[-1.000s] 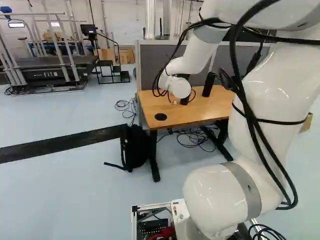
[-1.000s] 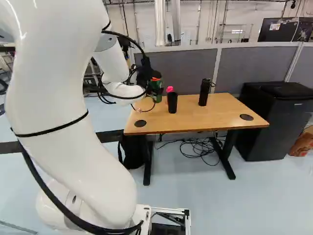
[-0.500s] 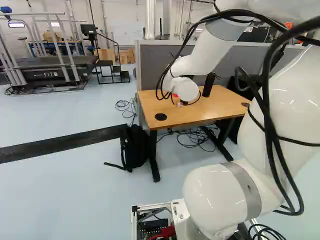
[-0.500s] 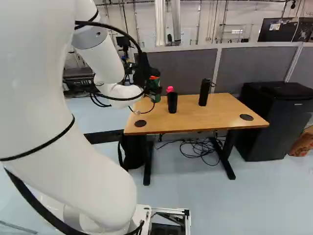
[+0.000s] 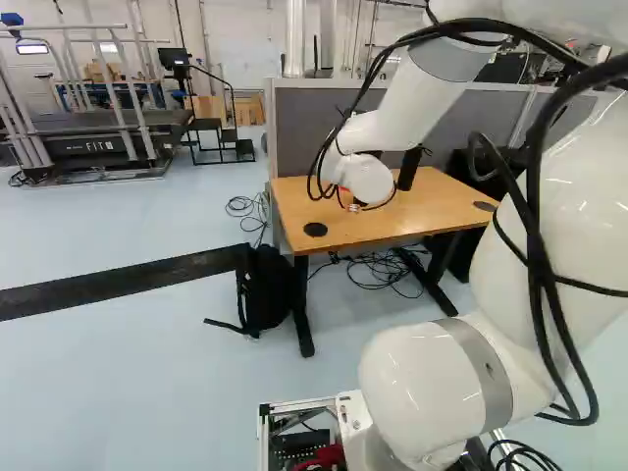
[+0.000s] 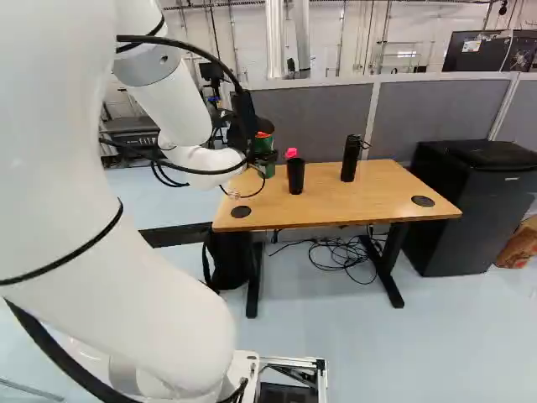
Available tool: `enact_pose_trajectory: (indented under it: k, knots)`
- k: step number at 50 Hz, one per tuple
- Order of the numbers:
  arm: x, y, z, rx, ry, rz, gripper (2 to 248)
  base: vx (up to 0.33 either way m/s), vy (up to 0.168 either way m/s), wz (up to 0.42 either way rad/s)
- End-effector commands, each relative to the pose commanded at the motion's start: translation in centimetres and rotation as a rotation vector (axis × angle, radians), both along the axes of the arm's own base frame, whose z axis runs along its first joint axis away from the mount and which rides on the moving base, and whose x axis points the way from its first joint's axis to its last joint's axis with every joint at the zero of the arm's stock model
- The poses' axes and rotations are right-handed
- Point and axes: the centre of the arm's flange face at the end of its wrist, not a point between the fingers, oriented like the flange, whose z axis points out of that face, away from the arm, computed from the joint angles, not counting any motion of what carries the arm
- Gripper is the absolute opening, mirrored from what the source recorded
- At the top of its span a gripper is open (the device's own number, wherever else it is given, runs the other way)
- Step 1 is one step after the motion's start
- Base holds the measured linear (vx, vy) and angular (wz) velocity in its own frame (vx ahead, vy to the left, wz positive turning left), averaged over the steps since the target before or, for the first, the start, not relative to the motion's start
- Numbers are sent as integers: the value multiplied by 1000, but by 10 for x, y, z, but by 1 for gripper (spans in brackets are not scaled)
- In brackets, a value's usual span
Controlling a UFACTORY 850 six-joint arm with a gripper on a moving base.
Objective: Pick up the green bottle from the table
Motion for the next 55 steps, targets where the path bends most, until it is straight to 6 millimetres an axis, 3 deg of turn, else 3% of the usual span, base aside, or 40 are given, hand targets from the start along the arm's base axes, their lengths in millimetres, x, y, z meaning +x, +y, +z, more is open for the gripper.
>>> enact_pose_trajectory:
  k: [26,55]
  knots:
    - [-33,-1,-21,-50,39,63,113,0,0,0]
    - [-96,1,-62,-131,112,185,113,0,0,0]
